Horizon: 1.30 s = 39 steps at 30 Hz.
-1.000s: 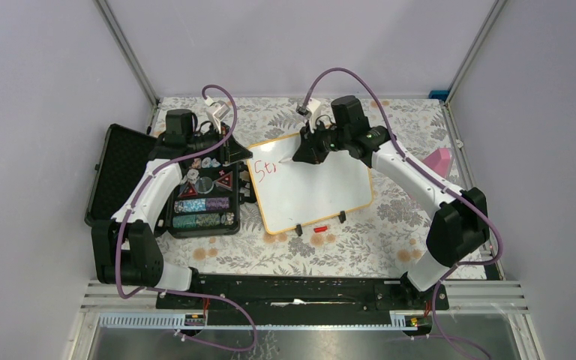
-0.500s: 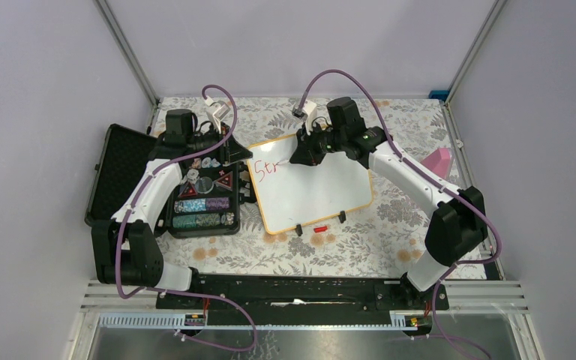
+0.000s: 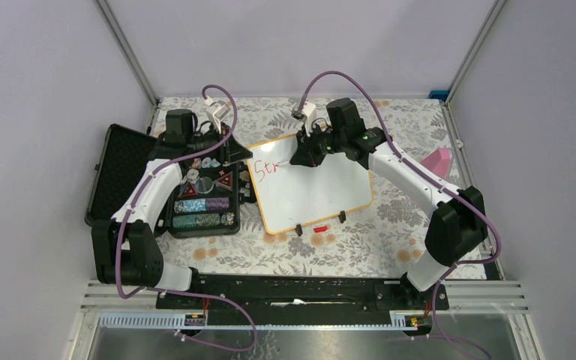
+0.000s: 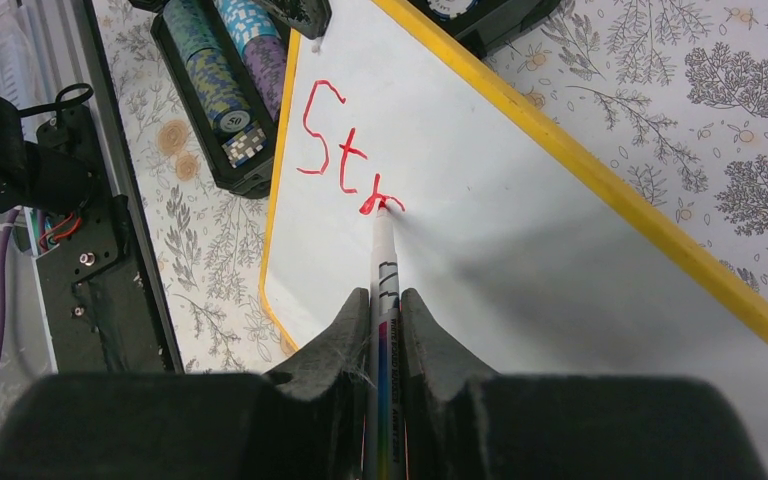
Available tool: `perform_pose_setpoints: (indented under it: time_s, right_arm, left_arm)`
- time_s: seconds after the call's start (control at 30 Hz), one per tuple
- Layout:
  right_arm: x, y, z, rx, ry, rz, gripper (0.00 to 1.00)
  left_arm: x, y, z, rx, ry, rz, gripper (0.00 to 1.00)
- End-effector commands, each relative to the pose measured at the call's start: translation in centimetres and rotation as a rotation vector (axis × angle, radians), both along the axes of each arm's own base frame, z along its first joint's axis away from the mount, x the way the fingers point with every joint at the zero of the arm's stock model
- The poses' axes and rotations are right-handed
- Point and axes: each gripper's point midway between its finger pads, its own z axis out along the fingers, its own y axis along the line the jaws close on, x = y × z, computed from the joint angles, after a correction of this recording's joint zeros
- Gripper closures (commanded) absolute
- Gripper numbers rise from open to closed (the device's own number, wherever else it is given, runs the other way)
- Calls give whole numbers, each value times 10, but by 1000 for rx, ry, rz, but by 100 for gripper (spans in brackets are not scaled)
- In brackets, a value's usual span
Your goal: Write a sentence on the whiteboard
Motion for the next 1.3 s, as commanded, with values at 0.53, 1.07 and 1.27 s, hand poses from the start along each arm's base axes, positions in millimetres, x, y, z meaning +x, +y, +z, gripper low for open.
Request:
perform_pose_setpoints:
  time_s: [0.53,1.07,1.27]
  right_arm:
    - [9,-19,11,-31,-83,-56,100]
    - [17,-12,19,-10,-81,-58,100]
    - [18,-11,20,-6,-81,-59,100]
  left_arm:
    - [-5,-5,-7,41,-11,-23,100]
    - [-6,-5,-8,38,-12,-22,100]
    - [-6,-5,-7,36,-13,-22,100]
